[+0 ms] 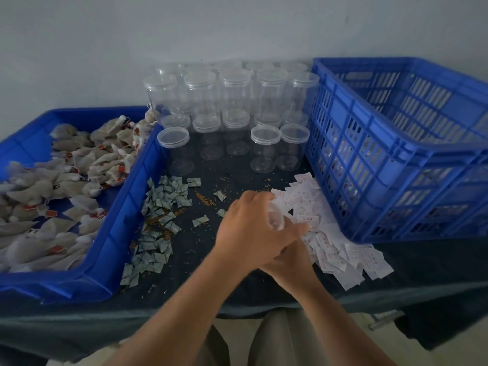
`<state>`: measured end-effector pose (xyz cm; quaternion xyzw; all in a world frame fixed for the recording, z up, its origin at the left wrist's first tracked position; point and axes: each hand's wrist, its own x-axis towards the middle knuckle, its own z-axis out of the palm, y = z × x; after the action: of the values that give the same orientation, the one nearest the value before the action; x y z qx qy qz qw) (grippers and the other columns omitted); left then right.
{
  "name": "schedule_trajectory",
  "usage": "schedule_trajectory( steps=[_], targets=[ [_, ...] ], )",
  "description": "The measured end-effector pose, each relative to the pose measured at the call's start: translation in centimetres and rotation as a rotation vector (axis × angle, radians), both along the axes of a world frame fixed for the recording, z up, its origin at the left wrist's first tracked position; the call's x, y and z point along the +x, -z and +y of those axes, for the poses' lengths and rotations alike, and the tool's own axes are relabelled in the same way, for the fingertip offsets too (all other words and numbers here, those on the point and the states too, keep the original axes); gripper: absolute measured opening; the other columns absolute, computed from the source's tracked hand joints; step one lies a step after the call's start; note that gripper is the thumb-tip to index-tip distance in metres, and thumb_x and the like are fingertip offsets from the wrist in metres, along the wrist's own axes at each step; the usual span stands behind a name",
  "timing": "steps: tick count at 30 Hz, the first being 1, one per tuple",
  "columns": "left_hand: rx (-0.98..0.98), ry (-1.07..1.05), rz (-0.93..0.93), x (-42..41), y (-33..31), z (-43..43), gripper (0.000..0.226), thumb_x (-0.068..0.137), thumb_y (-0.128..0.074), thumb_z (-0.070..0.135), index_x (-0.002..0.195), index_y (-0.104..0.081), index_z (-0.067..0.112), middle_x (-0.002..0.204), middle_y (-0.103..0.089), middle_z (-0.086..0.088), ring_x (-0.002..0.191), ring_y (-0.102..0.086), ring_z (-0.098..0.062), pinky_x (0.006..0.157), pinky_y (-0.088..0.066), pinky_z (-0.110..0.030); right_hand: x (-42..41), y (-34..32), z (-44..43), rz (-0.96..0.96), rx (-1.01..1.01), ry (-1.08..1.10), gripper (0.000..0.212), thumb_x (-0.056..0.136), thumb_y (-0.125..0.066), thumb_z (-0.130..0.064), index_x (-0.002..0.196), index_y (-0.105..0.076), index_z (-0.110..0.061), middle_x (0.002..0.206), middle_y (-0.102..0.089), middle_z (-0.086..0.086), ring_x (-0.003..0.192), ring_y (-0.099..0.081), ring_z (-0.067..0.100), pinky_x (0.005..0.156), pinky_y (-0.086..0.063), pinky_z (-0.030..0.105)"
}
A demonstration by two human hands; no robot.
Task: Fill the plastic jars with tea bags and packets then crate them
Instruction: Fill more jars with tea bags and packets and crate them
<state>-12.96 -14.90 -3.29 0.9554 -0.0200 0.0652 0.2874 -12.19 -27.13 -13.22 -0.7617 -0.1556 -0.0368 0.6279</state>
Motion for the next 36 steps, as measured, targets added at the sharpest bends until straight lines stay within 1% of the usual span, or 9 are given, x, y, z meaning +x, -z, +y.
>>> schedule_trajectory(
  steps=[4, 11, 14, 19, 23, 28, 31, 34, 36],
  targets=[
    [-0.091, -0.069, -0.236, 0.3, 1.4, -1.0, 0.049, 0.080, -0.075, 0.064, 0.122, -0.069, 0.040, 0.121, -0.061, 0.026, 0.106, -0.061, 0.003, 0.087, -0.053, -0.021, 0.0, 0.0, -0.9, 0.009, 0.038, 0.029, 0.064, 0.073, -0.093, -0.036, 0.123, -0.059, -0.058, 0.116, -0.074, -0.019, 0.103, -0.074, 0.003, 0.075, -0.057, 0.012],
    [-0.192, 0.173, -0.222, 0.9, 1.2, 1.4, 0.046, 0.078, -0.082, 0.043, 0.122, -0.068, 0.043, 0.118, -0.067, 0.032, 0.111, -0.057, 0.018, 0.090, -0.041, -0.001, 0.5, 0.4, -0.8, 0.023, 0.040, 0.009, 0.071, 0.071, -0.092, -0.029, 0.133, -0.060, -0.038, 0.121, -0.074, -0.010, 0.112, -0.072, 0.011, 0.084, -0.058, 0.019],
    [-0.164, 0.225, -0.205, 1.4, 1.0, 1.5, 0.039, 0.080, -0.080, 0.043, 0.117, -0.070, 0.041, 0.116, -0.067, 0.029, 0.111, -0.060, 0.010, 0.092, -0.046, -0.008, 0.6, 0.5, -0.8, 0.028, 0.044, -0.008, 0.072, 0.075, -0.094, -0.026, 0.136, -0.057, -0.036, 0.122, -0.072, -0.011, 0.112, -0.072, 0.010, 0.082, -0.058, 0.017],
    [-0.095, 0.226, -0.176, 1.3, 0.8, 1.6, 0.033, 0.082, -0.073, 0.064, 0.106, -0.066, 0.043, 0.108, -0.065, 0.030, 0.105, -0.061, 0.008, 0.088, -0.052, -0.019, 0.0, 0.4, 0.1, -0.012, 0.012, 0.033, 0.082, 0.080, -0.090, -0.055, 0.147, -0.047, -0.034, 0.126, -0.071, -0.009, 0.117, -0.072, 0.015, 0.086, -0.065, 0.032],
    [-0.085, 0.179, -0.167, 1.2, 0.5, 1.8, 0.034, 0.095, -0.047, 0.066, 0.107, -0.067, 0.041, 0.108, -0.067, 0.027, 0.101, -0.062, 0.005, 0.084, -0.053, -0.023, -0.7, -0.4, 0.9, -0.087, -0.181, 0.122, 0.072, 0.082, -0.083, -0.056, 0.137, -0.037, -0.067, 0.107, -0.074, -0.025, 0.091, -0.075, 0.000, 0.069, -0.061, 0.019],
    [-0.148, 0.102, -0.117, 1.6, 0.5, 3.4, 0.032, 0.098, -0.034, 0.051, 0.108, -0.063, 0.044, 0.100, -0.068, 0.028, 0.090, -0.062, 0.007, 0.072, -0.051, -0.027, 0.2, -2.9, 1.2, -0.232, -0.578, 0.228, 0.074, 0.075, -0.069, -0.077, 0.138, -0.046, -0.047, 0.106, -0.067, -0.024, 0.093, -0.066, -0.002, 0.078, -0.057, 0.025],
    [-0.208, 0.073, -0.056, 1.8, 0.3, 3.3, 0.030, 0.096, -0.040, 0.052, 0.124, -0.052, 0.053, 0.122, -0.066, 0.029, 0.105, -0.063, 0.006, 0.086, -0.057, -0.032, 0.9, -5.0, 1.5, -0.186, -0.583, 0.158, 0.099, 0.068, -0.068, -0.077, 0.152, -0.029, -0.042, 0.126, -0.064, -0.022, 0.100, -0.068, 0.002, 0.074, -0.054, 0.024],
    [-0.282, 0.074, -0.027, 1.8, 0.3, 3.2, 0.049, 0.103, -0.048, 0.037, 0.150, -0.041, 0.043, 0.152, -0.048, 0.021, 0.136, -0.049, -0.002, 0.108, -0.044, -0.032, 1.6, -6.9, 2.0, -0.200, -0.774, 0.127, 0.082, 0.069, -0.059, -0.074, 0.137, -0.036, -0.034, 0.117, -0.069, -0.013, 0.094, -0.070, 0.007, 0.065, -0.043, 0.021],
    [-0.388, 0.100, 0.024, 1.6, -0.4, 3.2, 0.044, 0.104, -0.050, 0.022, 0.144, -0.054, 0.040, 0.142, -0.049, 0.028, 0.136, -0.046, 0.002, 0.108, -0.037, -0.024, 2.0, -8.3, 1.8, -0.172, -0.865, 0.072, 0.076, 0.070, -0.064, -0.071, 0.134, -0.046, -0.032, 0.112, -0.070, -0.012, 0.093, -0.068, 0.007, 0.063, -0.041, 0.019]
  ],
)
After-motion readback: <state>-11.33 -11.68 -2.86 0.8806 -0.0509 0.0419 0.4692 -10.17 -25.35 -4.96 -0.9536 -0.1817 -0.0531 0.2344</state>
